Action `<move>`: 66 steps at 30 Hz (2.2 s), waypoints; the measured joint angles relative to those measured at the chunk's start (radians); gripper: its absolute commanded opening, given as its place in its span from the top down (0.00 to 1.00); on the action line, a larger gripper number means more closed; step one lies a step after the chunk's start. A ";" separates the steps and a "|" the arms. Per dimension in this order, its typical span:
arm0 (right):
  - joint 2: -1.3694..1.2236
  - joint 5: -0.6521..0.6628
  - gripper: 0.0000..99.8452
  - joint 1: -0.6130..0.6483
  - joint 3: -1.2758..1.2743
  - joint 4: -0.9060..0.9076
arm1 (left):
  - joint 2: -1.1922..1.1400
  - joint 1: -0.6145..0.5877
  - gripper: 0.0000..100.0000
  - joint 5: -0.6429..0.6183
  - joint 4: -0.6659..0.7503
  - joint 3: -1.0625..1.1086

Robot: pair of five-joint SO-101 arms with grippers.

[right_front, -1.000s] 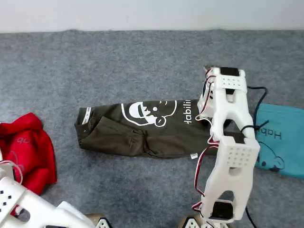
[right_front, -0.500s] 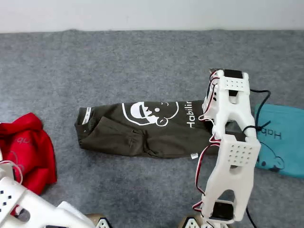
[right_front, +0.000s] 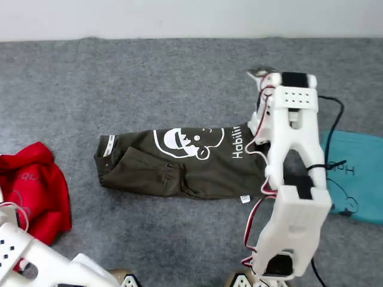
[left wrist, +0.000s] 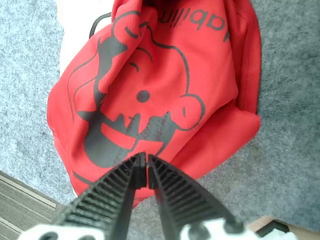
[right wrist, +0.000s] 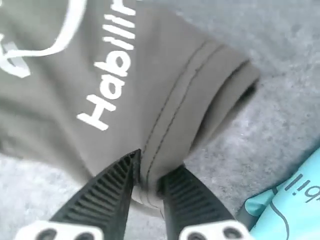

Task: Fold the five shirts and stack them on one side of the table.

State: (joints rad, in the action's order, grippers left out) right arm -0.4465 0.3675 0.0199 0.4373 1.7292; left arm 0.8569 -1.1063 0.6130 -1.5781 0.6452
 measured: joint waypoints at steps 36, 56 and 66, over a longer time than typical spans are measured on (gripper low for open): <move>-0.068 0.020 0.99 0.741 0.170 -0.236 | 0.000 0.000 0.98 0.000 0.000 0.000; -0.388 -0.018 0.71 0.832 0.635 -0.236 | 0.000 0.000 0.98 0.000 0.000 0.000; -0.393 -0.084 0.99 0.825 0.790 -0.048 | 0.000 0.000 0.98 0.000 0.000 0.000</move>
State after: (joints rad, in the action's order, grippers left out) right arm -0.8393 0.2831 0.8454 1.2275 1.6817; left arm 0.8569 -1.1063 0.6130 -1.5781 0.6452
